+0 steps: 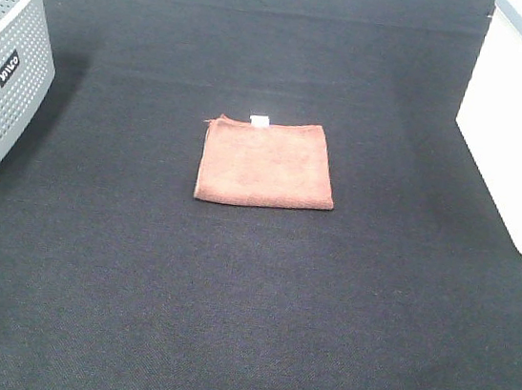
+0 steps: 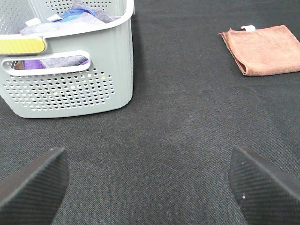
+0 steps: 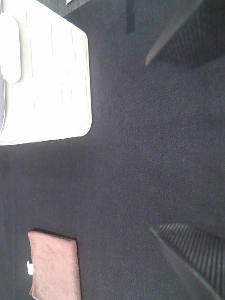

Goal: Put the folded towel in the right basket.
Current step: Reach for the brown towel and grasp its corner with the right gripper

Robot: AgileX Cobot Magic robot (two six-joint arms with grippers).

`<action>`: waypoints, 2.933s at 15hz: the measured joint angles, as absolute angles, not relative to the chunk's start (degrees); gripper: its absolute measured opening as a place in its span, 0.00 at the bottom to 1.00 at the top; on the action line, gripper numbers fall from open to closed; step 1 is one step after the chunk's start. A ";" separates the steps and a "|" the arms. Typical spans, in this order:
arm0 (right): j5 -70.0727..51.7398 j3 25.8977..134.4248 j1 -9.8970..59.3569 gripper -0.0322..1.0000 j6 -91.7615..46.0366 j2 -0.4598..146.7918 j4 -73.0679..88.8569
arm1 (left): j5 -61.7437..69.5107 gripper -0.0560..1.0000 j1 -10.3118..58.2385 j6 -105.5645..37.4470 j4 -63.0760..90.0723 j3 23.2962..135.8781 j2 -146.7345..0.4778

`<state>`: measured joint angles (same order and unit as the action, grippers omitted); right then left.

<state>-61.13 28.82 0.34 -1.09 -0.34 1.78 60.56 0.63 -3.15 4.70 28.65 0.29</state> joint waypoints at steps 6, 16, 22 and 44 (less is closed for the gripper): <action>-61.13 28.82 0.34 0.83 -1.09 -0.34 1.78 | 60.56 0.88 0.63 -3.15 4.70 28.65 0.29; -61.13 28.82 0.34 0.83 -1.09 -0.34 1.78 | 60.56 0.88 0.63 -3.15 4.70 28.65 0.29; -61.13 28.82 0.34 0.83 -1.09 -0.34 1.78 | 60.56 0.88 0.63 -3.15 4.70 28.65 0.29; -46.29 35.75 0.34 0.83 -1.20 28.76 7.10 | 60.56 0.88 0.63 -3.15 4.70 28.65 0.29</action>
